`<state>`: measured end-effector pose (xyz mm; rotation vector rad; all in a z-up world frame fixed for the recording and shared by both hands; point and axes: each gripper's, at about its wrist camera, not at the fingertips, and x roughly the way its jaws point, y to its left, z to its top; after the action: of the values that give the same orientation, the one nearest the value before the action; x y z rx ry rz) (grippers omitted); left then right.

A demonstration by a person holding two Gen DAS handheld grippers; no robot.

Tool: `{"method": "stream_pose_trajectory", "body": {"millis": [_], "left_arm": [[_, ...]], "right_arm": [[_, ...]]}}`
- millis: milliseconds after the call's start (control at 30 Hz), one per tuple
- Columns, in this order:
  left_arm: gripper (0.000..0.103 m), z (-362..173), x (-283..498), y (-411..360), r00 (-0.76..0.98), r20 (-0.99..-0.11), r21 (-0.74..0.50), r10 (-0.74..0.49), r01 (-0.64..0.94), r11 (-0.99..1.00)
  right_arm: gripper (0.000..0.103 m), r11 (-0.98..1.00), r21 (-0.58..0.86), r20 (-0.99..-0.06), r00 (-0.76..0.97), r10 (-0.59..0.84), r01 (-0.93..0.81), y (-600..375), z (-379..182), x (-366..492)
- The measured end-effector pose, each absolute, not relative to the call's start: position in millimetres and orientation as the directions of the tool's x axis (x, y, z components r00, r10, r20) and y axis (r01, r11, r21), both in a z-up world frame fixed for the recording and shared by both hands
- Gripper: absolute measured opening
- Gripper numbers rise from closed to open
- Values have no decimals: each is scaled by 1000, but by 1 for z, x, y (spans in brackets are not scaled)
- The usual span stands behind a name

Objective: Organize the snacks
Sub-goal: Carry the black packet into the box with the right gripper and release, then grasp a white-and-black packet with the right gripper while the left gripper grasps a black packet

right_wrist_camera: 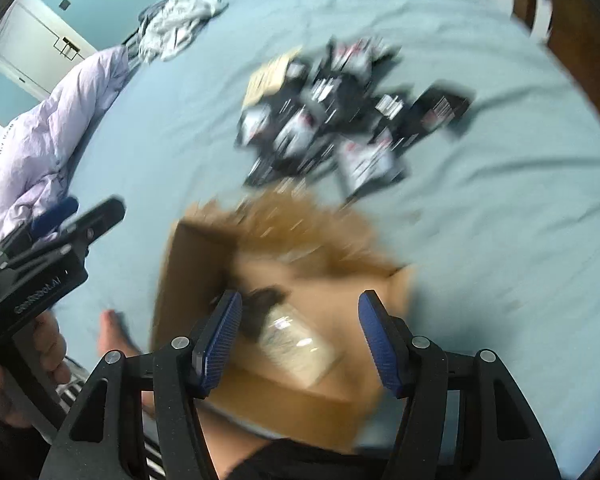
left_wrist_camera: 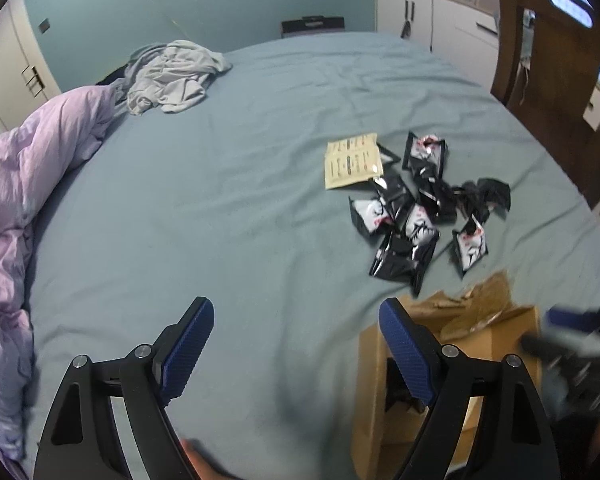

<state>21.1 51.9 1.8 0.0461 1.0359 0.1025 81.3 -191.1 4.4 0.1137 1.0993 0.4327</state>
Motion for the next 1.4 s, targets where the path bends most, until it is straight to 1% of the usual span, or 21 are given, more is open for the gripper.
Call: {"method": "stream_pose_trajectory", "body": {"millis": [67, 133, 167, 200, 300, 333, 433, 500, 600, 667, 767, 833, 933, 1133, 1400], "left_arm": [[86, 3, 21, 50, 517, -850, 78, 99, -63, 995], [86, 3, 20, 46, 519, -848, 85, 103, -57, 995], [86, 3, 21, 45, 514, -852, 81, 98, -55, 995], [86, 2, 21, 43, 511, -855, 71, 91, -58, 996], [86, 3, 20, 44, 518, -852, 34, 75, -87, 996], [86, 4, 19, 44, 523, -849, 26, 71, -94, 995], [86, 4, 22, 46, 539, -835, 47, 113, -134, 990], [86, 3, 25, 48, 533, -837, 54, 126, -148, 988], [88, -5, 34, 49, 470, -878, 50, 95, -108, 993], [88, -11, 39, 51, 418, -899, 90, 132, -118, 989], [88, -8, 42, 59, 417, -890, 122, 185, -173, 977], [88, -7, 44, 59, 415, -883, 153, 217, -182, 971], [88, -6, 43, 53, 423, -886, 141, 189, -142, 980], [88, -7, 42, 27, 437, -897, 76, 64, 9, 997], [88, -8, 46, 9, 454, -890, 100, 46, 96, 990]], "right_arm": [[60, 943, 208, -811, 493, 315, -259, -208, 17, 78], [60, 972, 115, -758, 614, 219, -204, -222, 19, 67], [61, 988, 76, -747, 649, 147, -137, -231, 15, 65], [61, 995, 72, -758, 644, 101, -71, -239, 11, 67], [61, 987, 158, -760, 633, 144, -34, -250, 10, 71], [61, 987, 157, -754, 644, 131, -16, -252, 12, 70], [61, 996, 82, -717, 696, 44, 22, -248, 15, 58], [61, 999, 38, -709, 705, 10, 25, -240, 10, 53], [61, 999, 35, -730, 683, 24, 2, -232, 4, 55], [61, 999, 46, -750, 660, 41, -11, -230, -1, 60], [61, 998, 68, -784, 617, 64, -18, -232, -7, 71], [61, 993, 118, -807, 580, 113, -30, -235, -11, 76], [61, 988, 153, -835, 532, 142, -23, -241, -20, 94], [61, 983, 173, -846, 502, 181, -62, -235, -25, 106], [61, 975, 195, -870, 441, 221, -102, -226, -44, 134]]}}
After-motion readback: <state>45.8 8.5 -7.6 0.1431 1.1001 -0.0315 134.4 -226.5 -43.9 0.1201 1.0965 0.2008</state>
